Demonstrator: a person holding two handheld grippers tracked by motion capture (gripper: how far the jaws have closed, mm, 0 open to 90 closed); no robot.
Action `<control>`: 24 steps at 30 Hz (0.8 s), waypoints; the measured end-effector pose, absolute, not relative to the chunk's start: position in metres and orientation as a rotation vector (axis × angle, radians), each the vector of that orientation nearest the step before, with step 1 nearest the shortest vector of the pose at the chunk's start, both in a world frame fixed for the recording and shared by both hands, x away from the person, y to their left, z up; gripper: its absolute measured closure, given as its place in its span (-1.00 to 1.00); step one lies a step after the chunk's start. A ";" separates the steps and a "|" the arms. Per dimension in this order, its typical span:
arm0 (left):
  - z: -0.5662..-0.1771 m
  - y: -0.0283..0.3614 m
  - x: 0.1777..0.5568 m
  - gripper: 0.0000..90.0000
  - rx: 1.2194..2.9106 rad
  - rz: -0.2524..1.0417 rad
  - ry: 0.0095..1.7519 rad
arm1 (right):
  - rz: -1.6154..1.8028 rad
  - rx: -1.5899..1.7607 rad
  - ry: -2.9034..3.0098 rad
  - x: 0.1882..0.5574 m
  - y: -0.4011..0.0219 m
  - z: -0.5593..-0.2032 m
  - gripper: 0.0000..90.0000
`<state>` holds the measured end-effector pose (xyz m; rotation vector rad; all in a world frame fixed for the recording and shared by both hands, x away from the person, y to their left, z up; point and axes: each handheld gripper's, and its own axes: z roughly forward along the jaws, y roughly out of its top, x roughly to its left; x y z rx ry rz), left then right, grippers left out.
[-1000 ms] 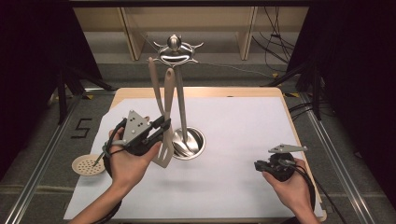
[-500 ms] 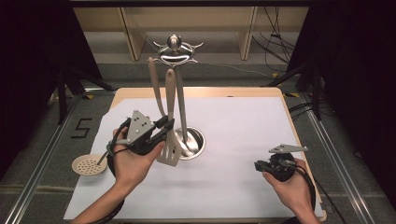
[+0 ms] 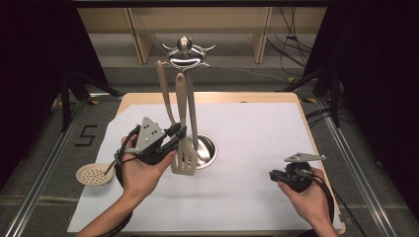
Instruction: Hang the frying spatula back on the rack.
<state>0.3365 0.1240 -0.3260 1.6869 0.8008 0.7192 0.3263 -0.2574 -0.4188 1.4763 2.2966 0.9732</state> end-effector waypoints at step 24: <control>-0.300 0.163 0.337 0.98 1.544 0.706 0.766 | 0.971 1.501 2.266 0.324 -0.257 -0.420 0.82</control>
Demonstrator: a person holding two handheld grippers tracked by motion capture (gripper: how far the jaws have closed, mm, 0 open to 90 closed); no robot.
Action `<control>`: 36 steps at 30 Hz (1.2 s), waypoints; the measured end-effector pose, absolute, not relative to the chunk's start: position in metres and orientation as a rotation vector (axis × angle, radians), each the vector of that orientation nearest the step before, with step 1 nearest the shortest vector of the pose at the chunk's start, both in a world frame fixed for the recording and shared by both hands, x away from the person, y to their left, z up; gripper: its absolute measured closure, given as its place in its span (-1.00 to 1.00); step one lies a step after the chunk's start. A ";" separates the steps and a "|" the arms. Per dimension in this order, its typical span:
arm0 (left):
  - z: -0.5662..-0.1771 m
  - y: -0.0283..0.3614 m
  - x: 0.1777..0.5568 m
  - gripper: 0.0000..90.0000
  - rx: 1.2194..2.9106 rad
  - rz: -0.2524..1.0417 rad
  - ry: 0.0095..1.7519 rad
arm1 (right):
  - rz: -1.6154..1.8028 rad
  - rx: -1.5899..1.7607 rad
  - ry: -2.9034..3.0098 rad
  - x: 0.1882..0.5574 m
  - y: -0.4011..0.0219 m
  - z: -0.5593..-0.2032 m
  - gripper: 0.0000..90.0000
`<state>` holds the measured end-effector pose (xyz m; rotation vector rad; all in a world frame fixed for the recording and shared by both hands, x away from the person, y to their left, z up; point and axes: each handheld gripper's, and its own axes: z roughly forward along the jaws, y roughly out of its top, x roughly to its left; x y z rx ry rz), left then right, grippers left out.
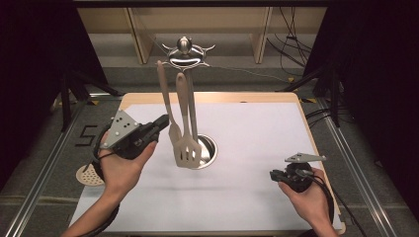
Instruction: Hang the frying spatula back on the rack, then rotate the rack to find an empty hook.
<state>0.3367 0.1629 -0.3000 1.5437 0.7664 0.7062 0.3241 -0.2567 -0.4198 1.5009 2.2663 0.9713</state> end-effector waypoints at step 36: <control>-0.224 0.160 0.365 0.99 1.387 0.730 0.720 | 1.006 1.445 2.281 0.330 -0.257 -0.421 0.87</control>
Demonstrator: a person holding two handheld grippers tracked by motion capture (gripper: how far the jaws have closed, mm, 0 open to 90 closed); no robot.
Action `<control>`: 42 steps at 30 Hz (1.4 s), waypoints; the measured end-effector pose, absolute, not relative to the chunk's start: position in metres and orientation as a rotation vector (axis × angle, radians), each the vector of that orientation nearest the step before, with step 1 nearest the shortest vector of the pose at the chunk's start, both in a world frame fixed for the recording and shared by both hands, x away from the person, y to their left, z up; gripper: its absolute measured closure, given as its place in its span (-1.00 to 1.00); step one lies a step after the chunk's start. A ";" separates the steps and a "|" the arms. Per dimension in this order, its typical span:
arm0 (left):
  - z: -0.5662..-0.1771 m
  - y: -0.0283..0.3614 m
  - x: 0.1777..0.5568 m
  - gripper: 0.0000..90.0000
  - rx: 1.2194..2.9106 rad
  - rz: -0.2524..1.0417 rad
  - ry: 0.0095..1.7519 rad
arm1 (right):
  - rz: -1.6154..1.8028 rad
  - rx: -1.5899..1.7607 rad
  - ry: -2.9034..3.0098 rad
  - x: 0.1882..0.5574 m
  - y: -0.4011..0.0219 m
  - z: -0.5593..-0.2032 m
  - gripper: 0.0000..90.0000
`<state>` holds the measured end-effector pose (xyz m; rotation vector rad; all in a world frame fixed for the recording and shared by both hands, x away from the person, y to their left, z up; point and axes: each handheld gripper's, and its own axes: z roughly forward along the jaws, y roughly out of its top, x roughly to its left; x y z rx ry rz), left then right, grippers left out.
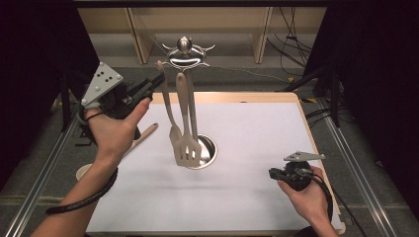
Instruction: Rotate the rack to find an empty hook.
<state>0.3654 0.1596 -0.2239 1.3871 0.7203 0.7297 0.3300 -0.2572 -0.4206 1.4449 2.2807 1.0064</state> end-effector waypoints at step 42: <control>-0.211 0.163 0.393 0.99 1.441 0.805 0.747 | 0.972 1.452 2.279 0.328 -0.258 -0.421 0.89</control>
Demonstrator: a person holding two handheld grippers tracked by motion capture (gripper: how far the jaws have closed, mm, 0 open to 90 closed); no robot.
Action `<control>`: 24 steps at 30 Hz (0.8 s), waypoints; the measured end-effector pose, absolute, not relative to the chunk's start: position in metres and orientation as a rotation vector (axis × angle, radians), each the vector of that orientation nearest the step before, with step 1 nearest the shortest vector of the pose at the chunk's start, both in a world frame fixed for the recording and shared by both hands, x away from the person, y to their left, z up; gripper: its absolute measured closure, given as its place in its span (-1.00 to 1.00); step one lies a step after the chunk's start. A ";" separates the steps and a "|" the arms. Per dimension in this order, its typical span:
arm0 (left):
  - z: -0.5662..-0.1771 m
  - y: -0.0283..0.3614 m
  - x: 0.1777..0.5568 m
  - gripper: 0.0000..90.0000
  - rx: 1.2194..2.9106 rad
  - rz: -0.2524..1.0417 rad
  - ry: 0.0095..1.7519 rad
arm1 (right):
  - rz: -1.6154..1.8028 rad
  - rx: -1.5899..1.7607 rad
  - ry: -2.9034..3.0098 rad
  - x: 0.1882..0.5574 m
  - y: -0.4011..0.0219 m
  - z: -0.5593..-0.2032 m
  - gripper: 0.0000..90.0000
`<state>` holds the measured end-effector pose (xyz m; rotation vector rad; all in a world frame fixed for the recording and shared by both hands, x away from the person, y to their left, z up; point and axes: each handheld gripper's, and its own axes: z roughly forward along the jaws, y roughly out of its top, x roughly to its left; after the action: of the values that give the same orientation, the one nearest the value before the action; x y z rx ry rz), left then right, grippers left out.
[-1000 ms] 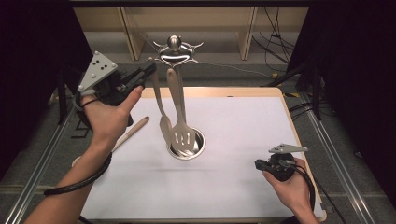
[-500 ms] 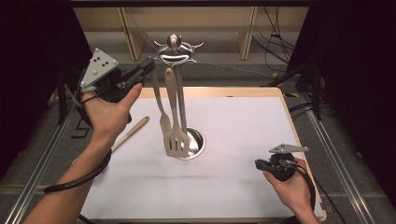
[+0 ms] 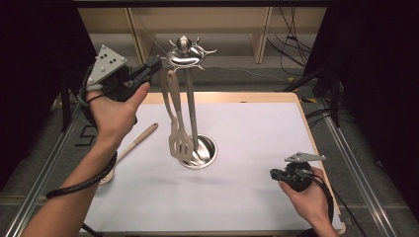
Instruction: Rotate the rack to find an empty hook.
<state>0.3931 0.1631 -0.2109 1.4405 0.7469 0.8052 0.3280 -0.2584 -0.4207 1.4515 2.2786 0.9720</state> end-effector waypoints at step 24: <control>-0.206 0.165 0.412 0.99 1.488 0.814 0.757 | 0.975 1.450 2.280 0.328 -0.259 -0.421 0.89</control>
<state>0.4115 0.1651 -0.2058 1.4878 0.7569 0.8141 0.3285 -0.2590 -0.4205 1.4497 2.2800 0.9752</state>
